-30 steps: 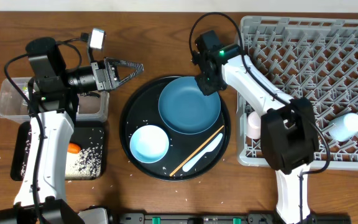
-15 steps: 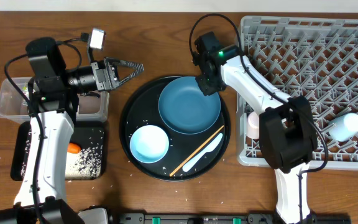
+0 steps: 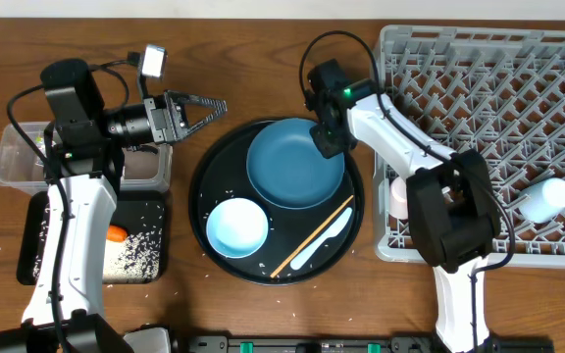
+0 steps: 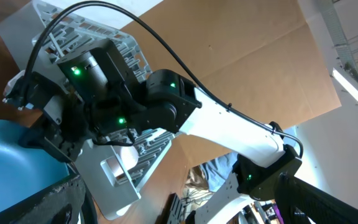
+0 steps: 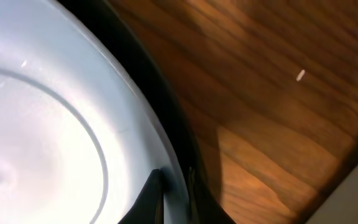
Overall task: Sort waste into correct bins and load items into the dishwasher rack
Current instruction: 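Close right gripper on the blue plate's rim, then tilt the blue plate up by its rim with right gripper, then lift the blue plate and carry it right above the rack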
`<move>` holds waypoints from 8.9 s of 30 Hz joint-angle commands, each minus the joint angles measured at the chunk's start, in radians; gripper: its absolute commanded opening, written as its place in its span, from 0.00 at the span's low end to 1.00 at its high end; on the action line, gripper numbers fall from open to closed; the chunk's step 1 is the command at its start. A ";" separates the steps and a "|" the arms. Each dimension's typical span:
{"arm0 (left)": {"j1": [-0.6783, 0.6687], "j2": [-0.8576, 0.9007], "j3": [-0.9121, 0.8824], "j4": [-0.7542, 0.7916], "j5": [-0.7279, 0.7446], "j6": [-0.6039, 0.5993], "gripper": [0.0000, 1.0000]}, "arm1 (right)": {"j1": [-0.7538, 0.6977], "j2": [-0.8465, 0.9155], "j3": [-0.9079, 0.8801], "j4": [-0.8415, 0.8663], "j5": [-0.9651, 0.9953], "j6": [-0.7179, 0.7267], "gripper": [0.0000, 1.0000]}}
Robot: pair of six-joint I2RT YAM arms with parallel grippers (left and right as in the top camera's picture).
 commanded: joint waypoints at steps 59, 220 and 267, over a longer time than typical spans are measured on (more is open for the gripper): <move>0.003 0.002 0.000 0.001 0.010 0.017 0.98 | -0.018 -0.095 -0.005 -0.020 0.018 0.023 0.01; 0.002 0.002 0.000 0.001 0.010 0.017 0.98 | 0.068 -0.108 -0.208 0.009 -0.155 0.130 0.17; 0.002 0.002 0.000 0.001 0.010 0.017 0.98 | -0.642 -0.467 0.155 0.239 0.899 -0.168 0.01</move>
